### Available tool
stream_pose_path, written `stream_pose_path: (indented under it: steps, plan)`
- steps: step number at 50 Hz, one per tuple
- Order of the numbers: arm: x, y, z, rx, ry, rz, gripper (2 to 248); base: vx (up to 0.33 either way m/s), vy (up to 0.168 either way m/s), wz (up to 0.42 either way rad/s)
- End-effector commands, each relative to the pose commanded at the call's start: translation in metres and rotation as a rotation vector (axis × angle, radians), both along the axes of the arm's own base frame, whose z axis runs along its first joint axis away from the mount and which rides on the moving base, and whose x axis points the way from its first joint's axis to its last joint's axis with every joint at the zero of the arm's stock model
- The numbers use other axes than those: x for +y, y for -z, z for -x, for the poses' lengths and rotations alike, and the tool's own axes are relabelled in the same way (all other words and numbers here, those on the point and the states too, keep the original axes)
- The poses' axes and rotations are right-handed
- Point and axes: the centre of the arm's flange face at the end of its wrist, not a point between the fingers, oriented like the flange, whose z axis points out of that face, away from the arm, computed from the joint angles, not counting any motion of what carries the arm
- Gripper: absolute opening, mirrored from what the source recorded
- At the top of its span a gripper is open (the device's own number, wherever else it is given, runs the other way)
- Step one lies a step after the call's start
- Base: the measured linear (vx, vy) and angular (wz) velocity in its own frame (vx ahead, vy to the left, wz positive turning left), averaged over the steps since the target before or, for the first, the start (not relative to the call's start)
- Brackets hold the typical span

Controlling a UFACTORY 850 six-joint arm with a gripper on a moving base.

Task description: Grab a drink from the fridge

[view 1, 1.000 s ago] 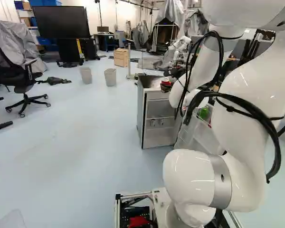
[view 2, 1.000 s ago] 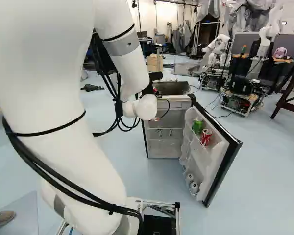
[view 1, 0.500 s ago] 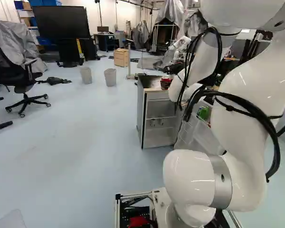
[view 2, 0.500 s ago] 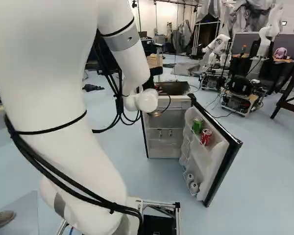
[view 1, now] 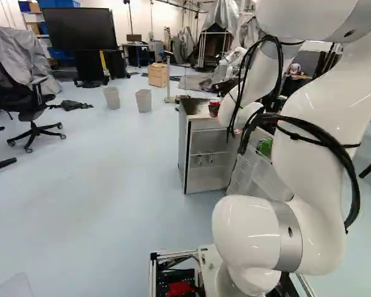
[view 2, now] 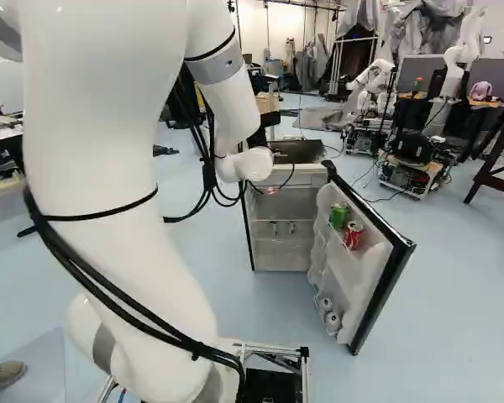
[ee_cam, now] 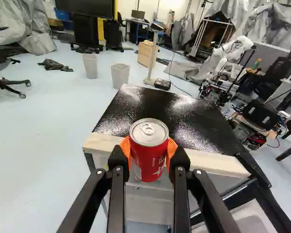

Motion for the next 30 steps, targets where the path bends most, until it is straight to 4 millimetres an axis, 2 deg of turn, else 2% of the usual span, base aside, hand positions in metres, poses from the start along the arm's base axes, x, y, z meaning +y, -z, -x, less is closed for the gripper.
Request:
stream_pose_path:
  steps: [30]
  plan:
    - [-0.003,0.004,-0.041,-0.005,-0.014,0.006,93,0.000,0.000,0.000]
